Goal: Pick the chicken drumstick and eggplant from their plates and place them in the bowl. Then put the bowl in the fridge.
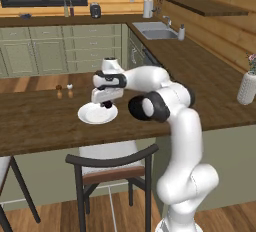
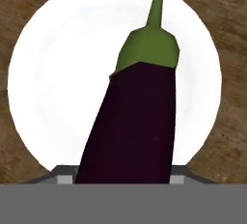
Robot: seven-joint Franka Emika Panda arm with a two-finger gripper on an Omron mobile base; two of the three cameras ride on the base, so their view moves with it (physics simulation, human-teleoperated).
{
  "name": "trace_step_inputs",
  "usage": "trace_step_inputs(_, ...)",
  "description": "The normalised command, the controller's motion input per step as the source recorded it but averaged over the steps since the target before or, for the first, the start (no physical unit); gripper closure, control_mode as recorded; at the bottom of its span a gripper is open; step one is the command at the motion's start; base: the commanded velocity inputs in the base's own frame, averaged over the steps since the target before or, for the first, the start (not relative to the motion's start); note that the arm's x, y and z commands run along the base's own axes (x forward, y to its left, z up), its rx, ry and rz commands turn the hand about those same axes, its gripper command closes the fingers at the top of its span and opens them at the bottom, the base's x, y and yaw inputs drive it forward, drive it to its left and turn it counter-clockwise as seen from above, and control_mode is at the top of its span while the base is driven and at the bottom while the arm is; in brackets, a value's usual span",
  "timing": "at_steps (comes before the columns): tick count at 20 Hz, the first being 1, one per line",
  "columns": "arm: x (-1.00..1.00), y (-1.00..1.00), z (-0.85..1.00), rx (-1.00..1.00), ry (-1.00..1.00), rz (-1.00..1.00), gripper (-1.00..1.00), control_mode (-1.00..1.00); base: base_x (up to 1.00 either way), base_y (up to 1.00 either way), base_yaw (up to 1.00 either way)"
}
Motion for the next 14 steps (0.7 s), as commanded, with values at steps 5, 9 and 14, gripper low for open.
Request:
trace_step_inputs(5,-0.92,-0.93,0.46,0.0,-0.26,-0.22,1.0,-1.0,0.0,0.0,0.0)
trace_step_inputs(9,-0.49,-0.79,0.55,-0.03,-0.08,-0.3,1.0,-1.0,0.0,0.0,0.0)
trace_step_inputs(14,-0.27,-0.78,0.08,0.0,-0.05,-0.27,1.0,-1.0,0.0,0.0,0.0)
